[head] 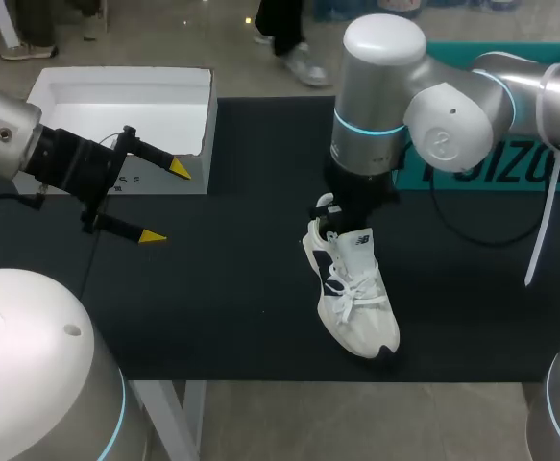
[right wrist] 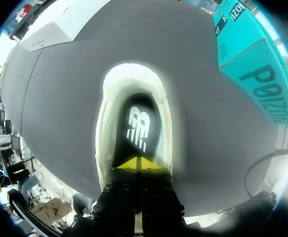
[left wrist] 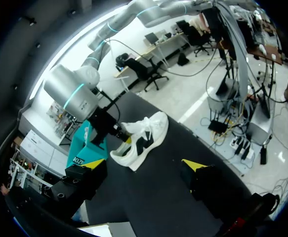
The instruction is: Take the shoe out of the shoebox, open the shoe tongue, remove and reinsert the insole, then place the shoe into the shoebox
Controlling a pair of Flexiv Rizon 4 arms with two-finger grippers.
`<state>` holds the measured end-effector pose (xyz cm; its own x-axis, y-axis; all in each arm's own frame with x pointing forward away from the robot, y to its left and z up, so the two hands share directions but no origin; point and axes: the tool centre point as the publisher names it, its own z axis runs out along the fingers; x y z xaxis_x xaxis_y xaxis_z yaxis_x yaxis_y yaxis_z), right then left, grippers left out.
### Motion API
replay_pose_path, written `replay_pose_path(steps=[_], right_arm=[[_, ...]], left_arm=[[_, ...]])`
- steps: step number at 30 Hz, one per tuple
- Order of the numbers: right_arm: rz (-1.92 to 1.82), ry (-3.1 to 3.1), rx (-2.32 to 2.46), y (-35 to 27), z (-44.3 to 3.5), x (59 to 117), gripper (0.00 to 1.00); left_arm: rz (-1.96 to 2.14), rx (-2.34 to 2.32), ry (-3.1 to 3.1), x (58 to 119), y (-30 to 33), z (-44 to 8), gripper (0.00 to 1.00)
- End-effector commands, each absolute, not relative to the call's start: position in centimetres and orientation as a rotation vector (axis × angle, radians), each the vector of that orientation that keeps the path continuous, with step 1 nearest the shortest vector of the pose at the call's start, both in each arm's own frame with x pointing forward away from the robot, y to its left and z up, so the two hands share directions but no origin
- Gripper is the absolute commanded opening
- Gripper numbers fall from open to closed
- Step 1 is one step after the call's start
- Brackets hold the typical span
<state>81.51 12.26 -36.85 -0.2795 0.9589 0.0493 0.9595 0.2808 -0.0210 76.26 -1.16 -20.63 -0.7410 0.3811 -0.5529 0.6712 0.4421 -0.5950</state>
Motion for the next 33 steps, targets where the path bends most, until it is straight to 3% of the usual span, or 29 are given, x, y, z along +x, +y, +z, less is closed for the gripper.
replay_pose_path(steps=[1,2,3,22,33], right_arm=[[-0.002,-2.467,-1.856,12.5,-37.2,81.7,0.76],[0.001,-2.465,-1.858,12.5,-37.2,81.6,0.98],[0.003,-2.464,-1.86,12.5,-37.2,81.6,1.0],[-0.013,-2.45,-1.863,12.4,-37.3,81.4,1.0],[-0.126,-2.496,-1.894,12.8,-34.7,82.8,1.0]], left_arm=[[-1.197,0.899,2.365,76.2,-1.2,-20.6,1.0],[-1.197,0.899,2.365,76.2,-1.2,-20.6,1.0],[-1.197,0.899,2.365,76.2,-1.2,-20.6,1.0],[-1.197,0.899,2.365,76.2,-1.2,-20.6,1.0],[-1.197,0.899,2.365,76.2,-1.2,-20.6,1.0]])
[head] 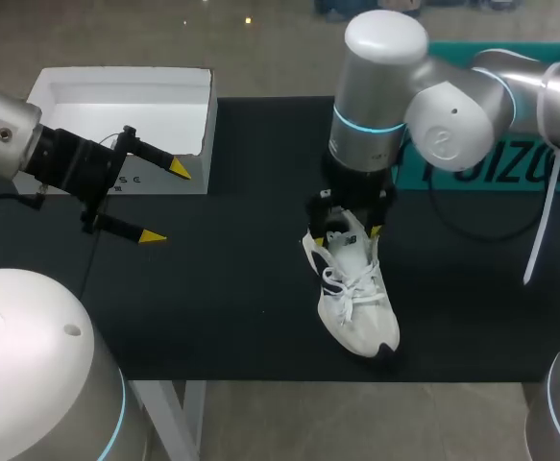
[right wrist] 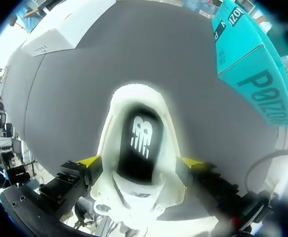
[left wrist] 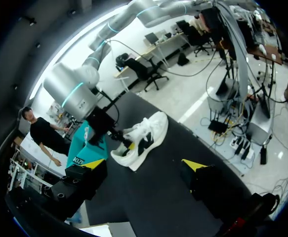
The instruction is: Take the shoe out of the shoebox, open the shoe tongue, remove and reinsert the insole, then place the shoe into the shoebox
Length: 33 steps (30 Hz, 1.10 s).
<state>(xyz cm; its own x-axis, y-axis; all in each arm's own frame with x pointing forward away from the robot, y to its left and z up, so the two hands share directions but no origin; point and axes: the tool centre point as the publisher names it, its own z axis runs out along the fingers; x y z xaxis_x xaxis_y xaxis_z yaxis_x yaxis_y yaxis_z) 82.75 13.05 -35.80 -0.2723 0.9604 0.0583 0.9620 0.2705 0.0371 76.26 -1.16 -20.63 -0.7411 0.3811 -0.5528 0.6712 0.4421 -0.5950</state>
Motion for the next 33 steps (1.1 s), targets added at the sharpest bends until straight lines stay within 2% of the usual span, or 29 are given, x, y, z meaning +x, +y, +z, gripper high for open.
replay_pose_path(steps=[1,10,11,12,13,14,22,33], right_arm=[[-0.14,-2.5,-1.896,12.9,-34.4,83.1,1.0],[-0.244,-2.548,-1.926,12.5,-30.1,84.1,1.0],[-0.246,-2.553,-1.923,12.4,-29.8,83.7,0.85],[-0.247,-2.556,-1.922,12.2,-29.7,83.3,0.41],[-0.246,-2.56,-1.915,12.1,-29.6,82.9,0.04],[-0.24,-2.561,-1.908,11.9,-29.6,82.5,0.0],[-0.199,-2.53,-1.889,11.1,-30.5,79.8,0.0],[-0.146,-2.484,-1.867,11.1,-33.1,78.9,0.0]], left_arm=[[-1.197,0.899,2.365,76.2,-1.2,-20.6,1.0],[-1.197,0.899,2.365,76.2,-1.2,-20.6,1.0],[-1.197,0.899,2.365,76.2,-1.2,-20.6,1.0],[-1.197,0.899,2.365,76.2,-1.2,-20.6,1.0],[-1.197,0.899,2.365,76.2,-1.2,-20.6,1.0],[-1.197,0.899,2.365,76.2,-1.2,-20.6,1.0],[-1.197,0.899,2.365,76.2,-1.2,-20.6,1.0],[-1.197,0.899,2.365,76.2,-1.2,-20.6,1.0]])
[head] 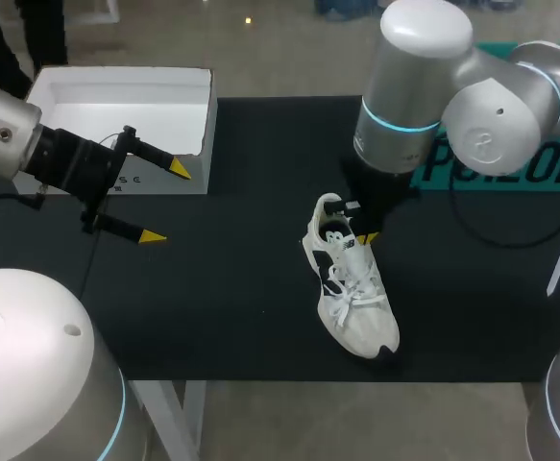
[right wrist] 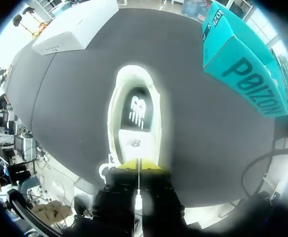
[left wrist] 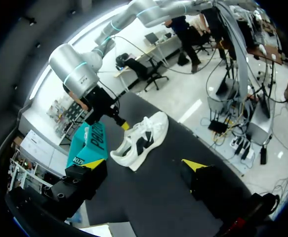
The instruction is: Take the shoe out of the shoebox, open the shoe tongue, remove and reinsert the insole, then place the shoe into the shoebox
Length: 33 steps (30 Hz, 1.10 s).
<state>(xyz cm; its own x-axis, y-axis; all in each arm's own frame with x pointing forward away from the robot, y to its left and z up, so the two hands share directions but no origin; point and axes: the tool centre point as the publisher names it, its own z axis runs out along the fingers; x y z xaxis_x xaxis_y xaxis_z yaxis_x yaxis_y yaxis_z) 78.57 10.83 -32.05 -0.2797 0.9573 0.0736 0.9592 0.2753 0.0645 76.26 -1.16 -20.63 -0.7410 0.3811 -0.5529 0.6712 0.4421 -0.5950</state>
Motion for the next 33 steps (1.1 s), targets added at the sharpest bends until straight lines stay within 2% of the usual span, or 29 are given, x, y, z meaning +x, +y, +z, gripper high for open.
replay_pose_path(steps=[1,17,33], right_arm=[[-0.144,-2.482,-1.865,11.2,-33.2,78.8,0.0],[-0.121,-2.46,-1.824,12.7,-36.1,80.1,0.0],[-0.159,-2.532,-1.795,12.5,-32.0,80.1,0.0]], left_arm=[[-1.197,0.899,2.365,76.2,-1.2,-20.6,1.0],[-1.197,0.899,2.365,76.2,-1.2,-20.6,1.0],[-1.197,0.899,2.365,76.2,-1.2,-20.6,1.0]])
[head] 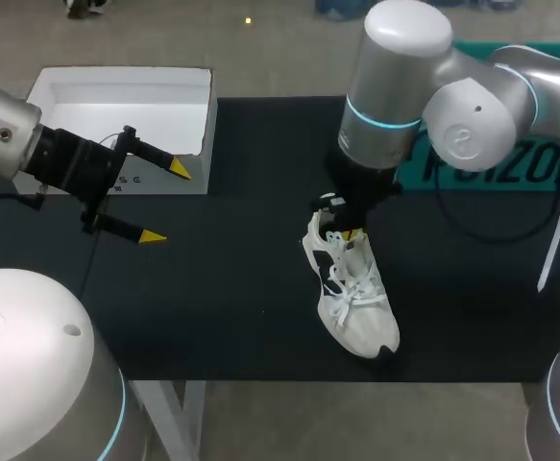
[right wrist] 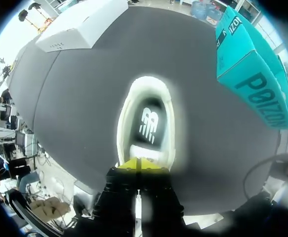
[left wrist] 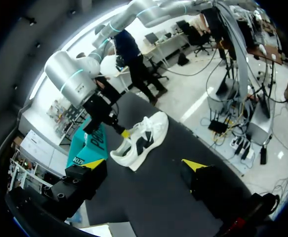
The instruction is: Take the shoe out of the shoebox, open the shoe tongue, remove and reinsert the insole, then place the shoe into the shoebox
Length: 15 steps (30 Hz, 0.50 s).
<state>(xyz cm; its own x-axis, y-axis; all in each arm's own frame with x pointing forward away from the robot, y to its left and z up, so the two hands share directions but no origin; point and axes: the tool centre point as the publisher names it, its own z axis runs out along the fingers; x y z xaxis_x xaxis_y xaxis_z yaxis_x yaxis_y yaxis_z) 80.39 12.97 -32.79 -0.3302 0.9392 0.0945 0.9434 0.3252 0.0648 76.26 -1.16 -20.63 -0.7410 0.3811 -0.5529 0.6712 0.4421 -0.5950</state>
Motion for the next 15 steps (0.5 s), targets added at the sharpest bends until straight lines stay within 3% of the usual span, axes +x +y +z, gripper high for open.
replay_pose_path(steps=[1,4,5,6,7,15], right_arm=[[-0.159,-2.532,-1.795,12.54,-31.99,80.08,0.0],[-0.159,-2.532,-1.795,12.54,-31.99,80.08,0.02],[-0.159,-2.532,-1.795,12.54,-31.99,80.08,0.17],[-0.159,-2.532,-1.795,12.54,-31.99,80.08,0.36],[-0.159,-2.532,-1.795,12.54,-31.99,80.08,1.0],[-0.159,-2.532,-1.795,12.54,-31.99,80.08,1.0]], left_arm=[[-1.197,0.899,2.365,76.23,-1.15,-20.57,1.0],[-1.197,0.899,2.365,76.23,-1.15,-20.57,1.0],[-1.197,0.899,2.365,76.23,-1.15,-20.57,1.0],[-1.197,0.899,2.365,76.23,-1.15,-20.57,1.0],[-1.197,0.899,2.365,76.23,-1.15,-20.57,1.0],[-1.197,0.899,2.365,76.23,-1.15,-20.57,1.0]])
